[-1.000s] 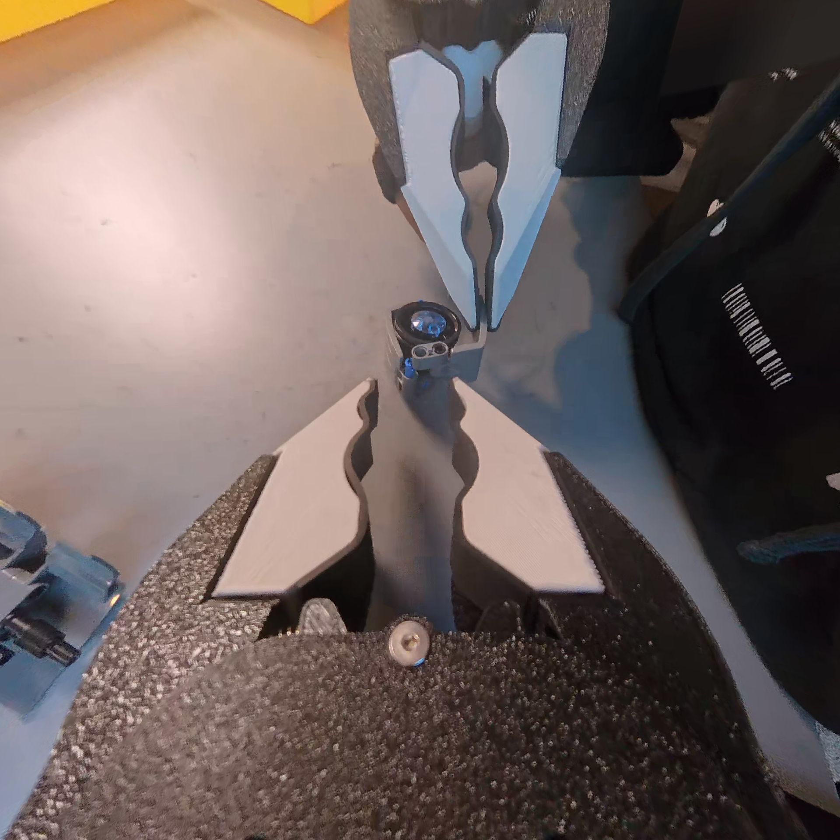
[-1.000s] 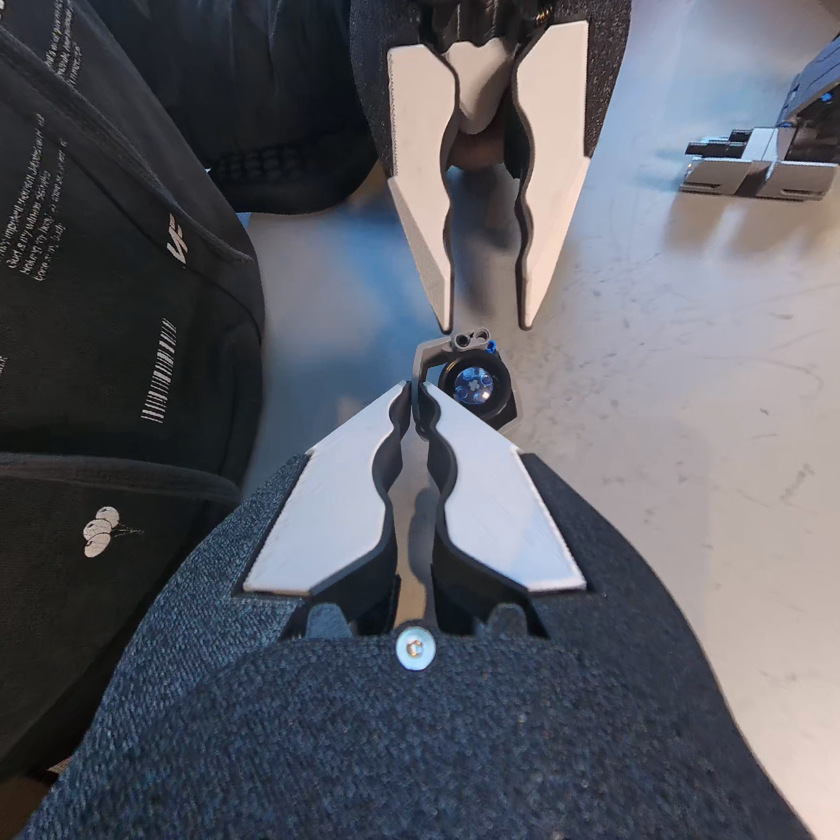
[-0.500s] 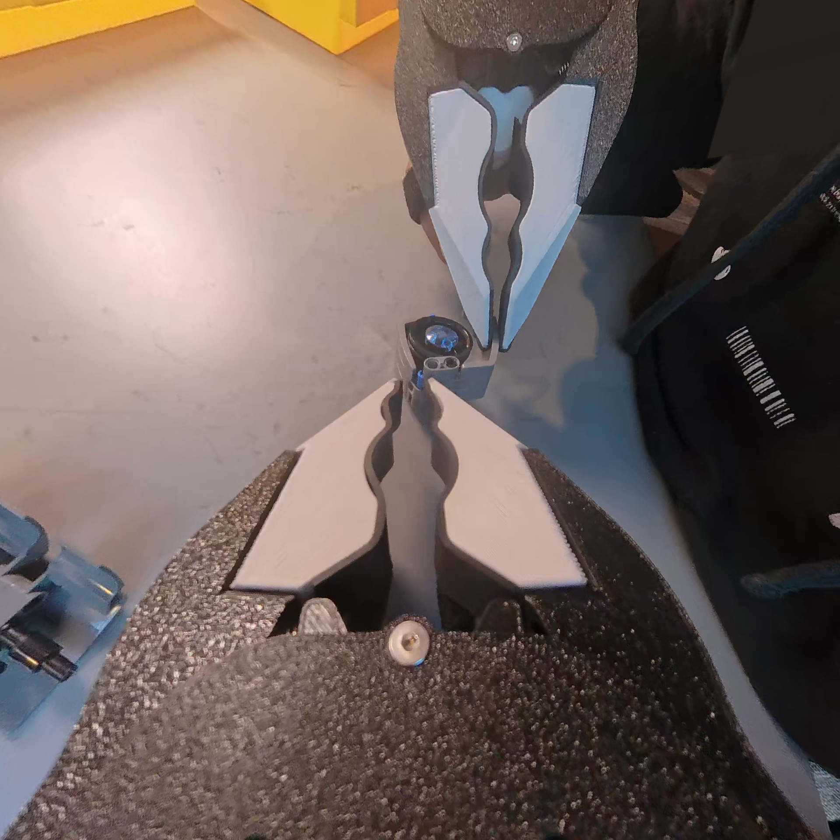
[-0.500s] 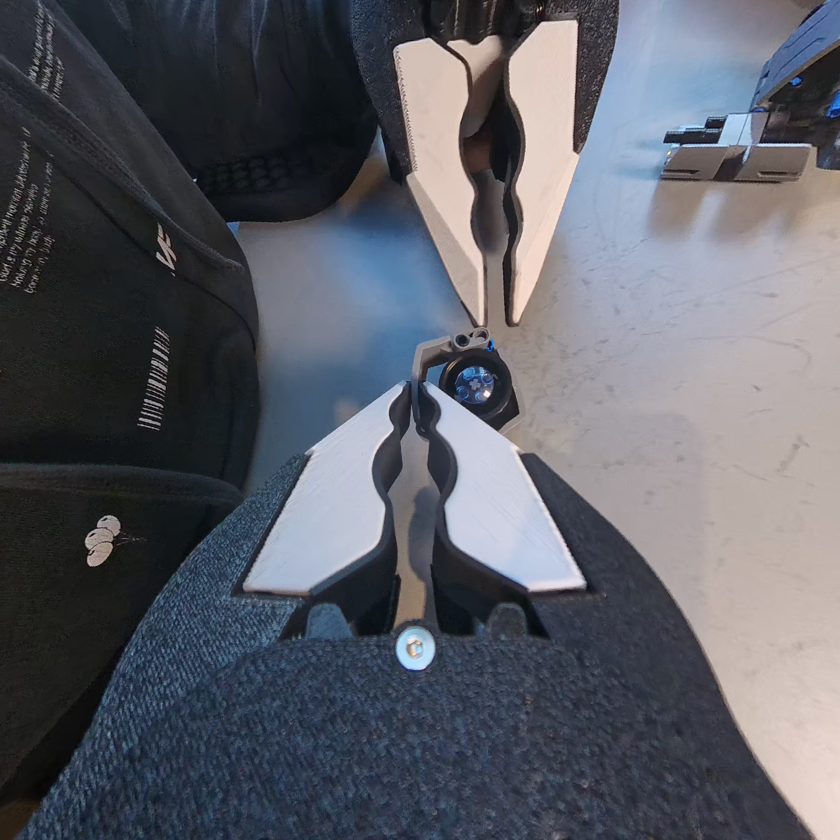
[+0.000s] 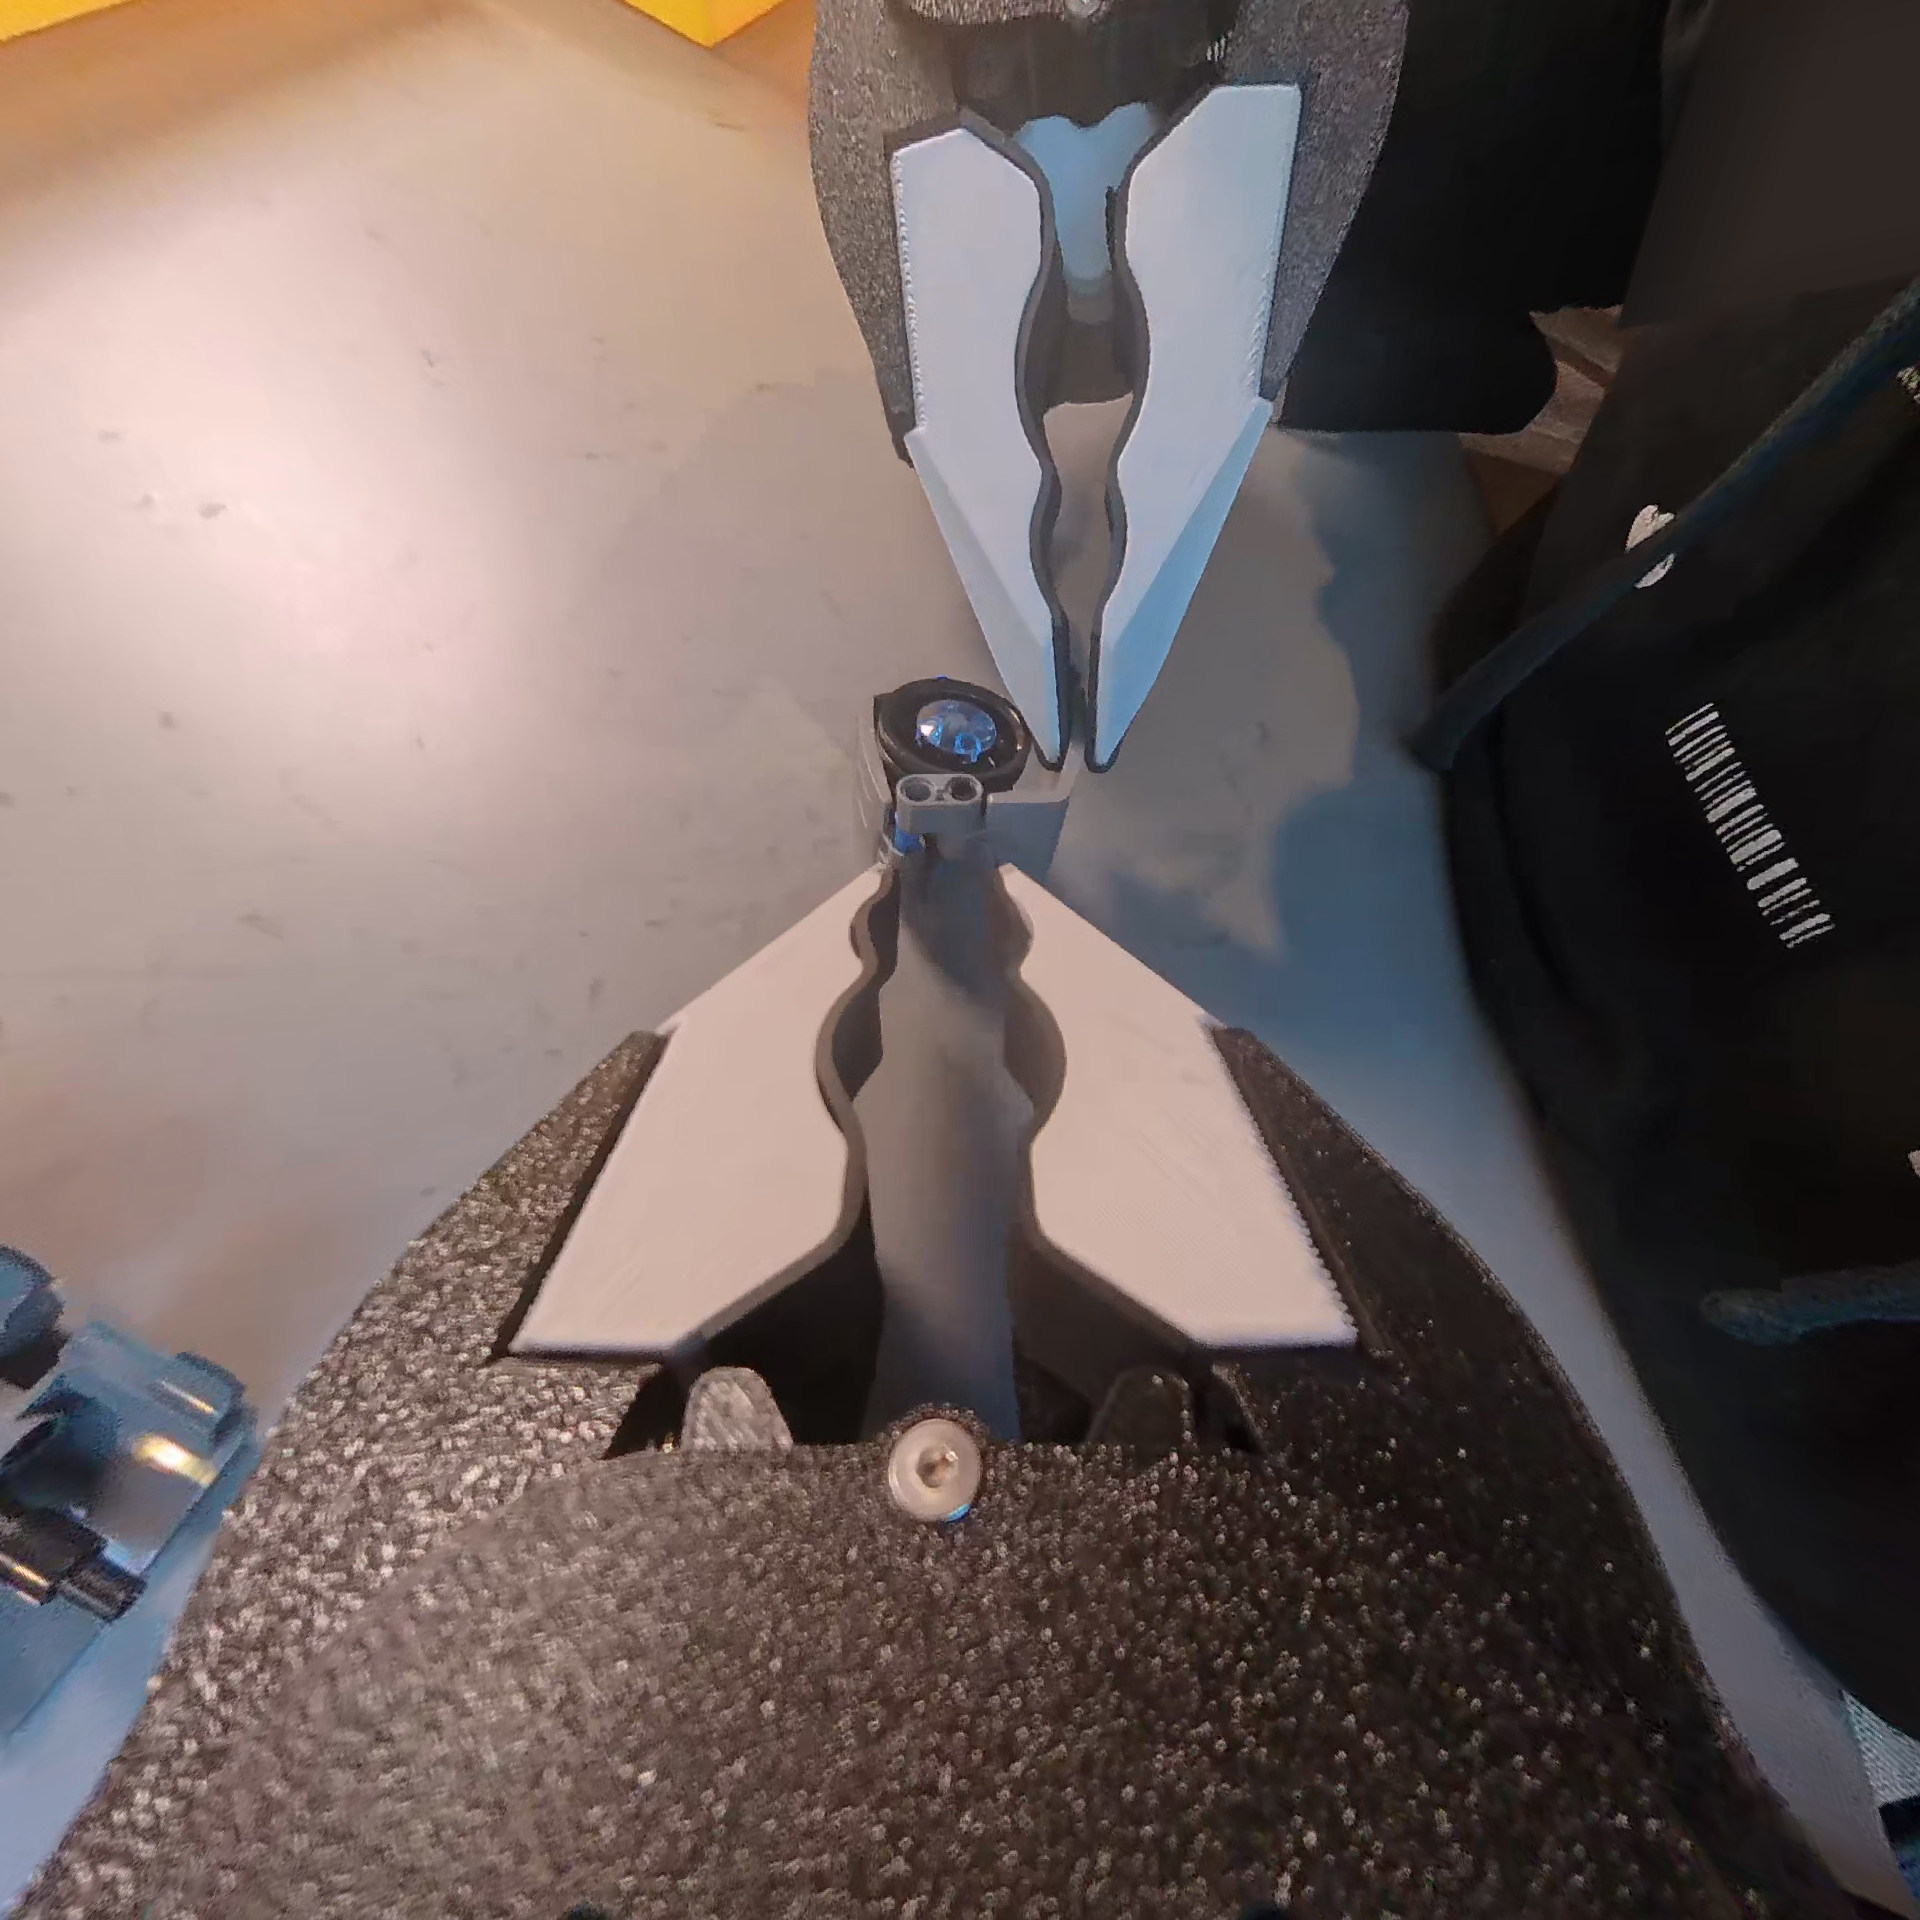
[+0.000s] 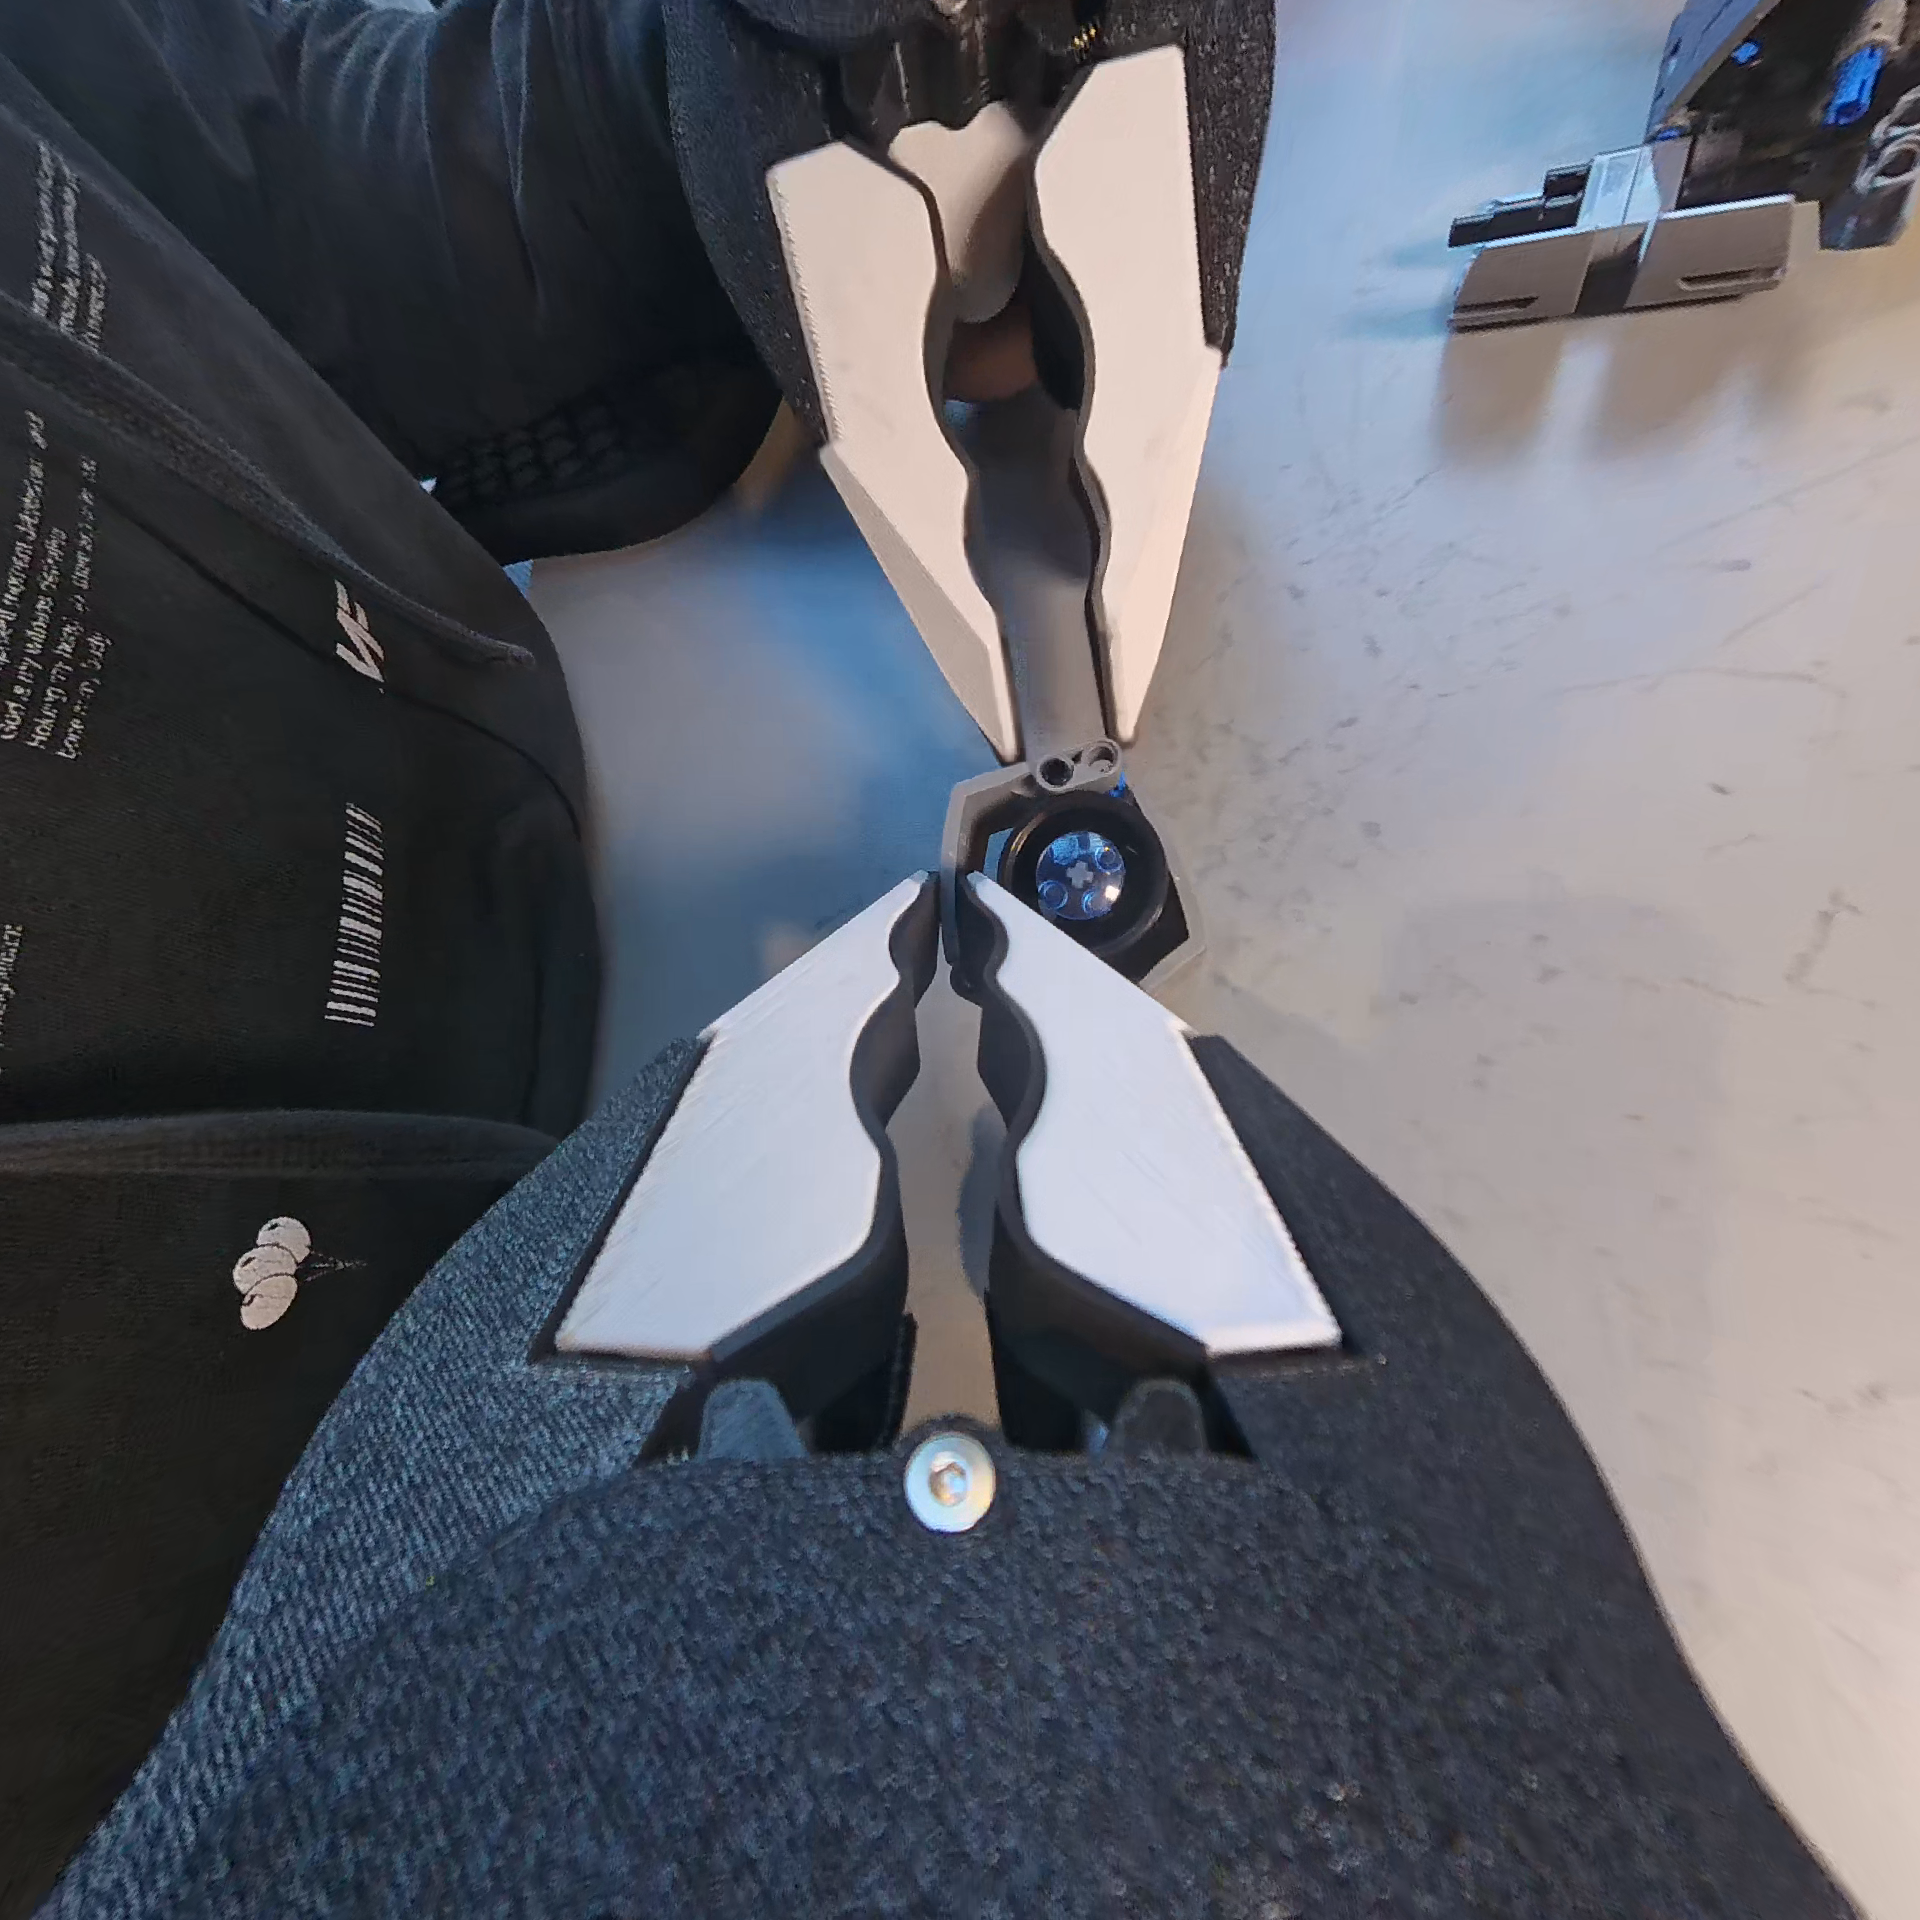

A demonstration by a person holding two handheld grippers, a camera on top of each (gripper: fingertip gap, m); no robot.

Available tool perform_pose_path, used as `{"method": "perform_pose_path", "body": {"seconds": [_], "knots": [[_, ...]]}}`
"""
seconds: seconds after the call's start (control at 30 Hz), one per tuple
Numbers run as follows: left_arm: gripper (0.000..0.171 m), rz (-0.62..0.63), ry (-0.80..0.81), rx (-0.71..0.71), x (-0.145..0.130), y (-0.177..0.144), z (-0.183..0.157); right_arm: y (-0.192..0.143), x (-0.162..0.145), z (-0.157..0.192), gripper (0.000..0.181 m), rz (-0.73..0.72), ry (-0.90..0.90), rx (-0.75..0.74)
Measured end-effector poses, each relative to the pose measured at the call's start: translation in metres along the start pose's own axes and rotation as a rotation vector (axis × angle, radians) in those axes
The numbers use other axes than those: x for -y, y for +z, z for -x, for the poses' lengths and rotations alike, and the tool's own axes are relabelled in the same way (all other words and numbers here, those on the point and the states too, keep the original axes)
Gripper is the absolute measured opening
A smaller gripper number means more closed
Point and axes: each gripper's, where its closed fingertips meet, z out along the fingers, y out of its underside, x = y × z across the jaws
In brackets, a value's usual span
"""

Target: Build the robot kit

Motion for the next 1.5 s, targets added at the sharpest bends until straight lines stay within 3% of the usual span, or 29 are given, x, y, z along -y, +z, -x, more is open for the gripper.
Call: {"method": "perform_pose_path", "body": {"seconds": [0.13,0.23,0.87,1.5], "knots": [[0.037,-0.059,0.004,0.006,0.011,-0.004,-0.002,0.000,0.000,0.000,0.001,0.003,-0.005,-0.002],[0.049,-0.028,0.027,0.021,0.008,0.005,-0.003,0.000,-0.001,0.000,0.001,0.008,-0.013,-0.004],[0.035,0.035,0.018,0.012,0.004,0.020,-0.002,-0.005,0.001,-0.002,0.003,-0.025,0.040,0.015],[0.039,0.023,0.026,0.033,0.005,0.016,-0.002,-0.004,-0.002,-0.002,0.001,-0.016,0.041,0.023]]}}
